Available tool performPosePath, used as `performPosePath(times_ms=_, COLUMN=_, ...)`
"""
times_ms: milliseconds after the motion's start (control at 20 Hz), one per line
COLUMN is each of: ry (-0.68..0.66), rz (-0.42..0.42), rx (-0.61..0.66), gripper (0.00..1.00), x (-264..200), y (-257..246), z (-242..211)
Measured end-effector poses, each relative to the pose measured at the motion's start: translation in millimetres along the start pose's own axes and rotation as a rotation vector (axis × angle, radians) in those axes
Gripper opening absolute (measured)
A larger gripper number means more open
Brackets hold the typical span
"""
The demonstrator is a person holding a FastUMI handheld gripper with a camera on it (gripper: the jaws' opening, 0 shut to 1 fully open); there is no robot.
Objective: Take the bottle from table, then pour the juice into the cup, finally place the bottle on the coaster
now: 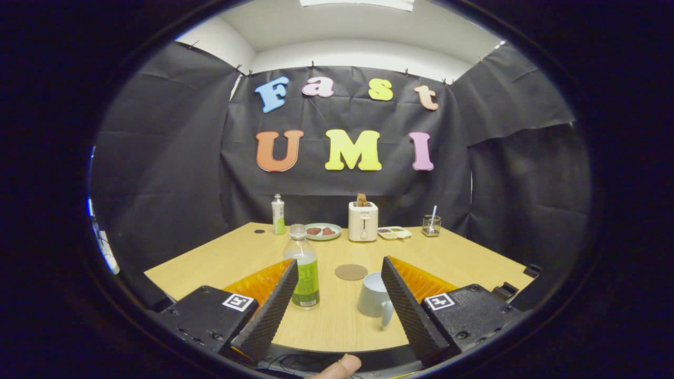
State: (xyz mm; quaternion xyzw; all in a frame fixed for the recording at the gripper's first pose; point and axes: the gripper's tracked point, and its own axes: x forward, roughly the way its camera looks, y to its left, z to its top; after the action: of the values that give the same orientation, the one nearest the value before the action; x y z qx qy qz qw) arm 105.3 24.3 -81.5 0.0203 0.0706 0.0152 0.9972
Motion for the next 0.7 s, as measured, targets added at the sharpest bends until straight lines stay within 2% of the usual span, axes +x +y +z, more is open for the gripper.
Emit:
performPosePath(times_ms=400, ry=0.033, rz=0.037, rx=-0.041, gripper=1.00, x=55.8, y=30.8, z=-40.3)
performPosePath(times_ms=700, ry=-0.037, rz=0.022, rx=-0.033, gripper=1.00, x=84.8, y=48.5, z=-41.7)
